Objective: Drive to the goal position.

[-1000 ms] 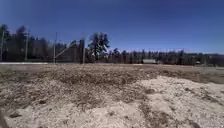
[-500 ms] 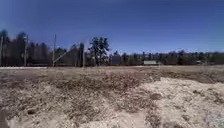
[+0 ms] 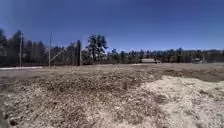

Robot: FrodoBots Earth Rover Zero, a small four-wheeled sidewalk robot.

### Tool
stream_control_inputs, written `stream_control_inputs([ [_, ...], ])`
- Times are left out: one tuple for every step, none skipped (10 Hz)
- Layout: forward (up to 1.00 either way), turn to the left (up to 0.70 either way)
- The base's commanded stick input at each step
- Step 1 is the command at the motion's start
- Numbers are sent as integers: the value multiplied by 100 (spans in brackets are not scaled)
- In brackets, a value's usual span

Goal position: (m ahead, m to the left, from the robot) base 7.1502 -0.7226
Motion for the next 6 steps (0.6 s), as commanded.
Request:
stream_control_inputs([
  [70,0],
  [70,0],
  [70,0],
  [70,0],
  [70,0],
  [70,2],
])
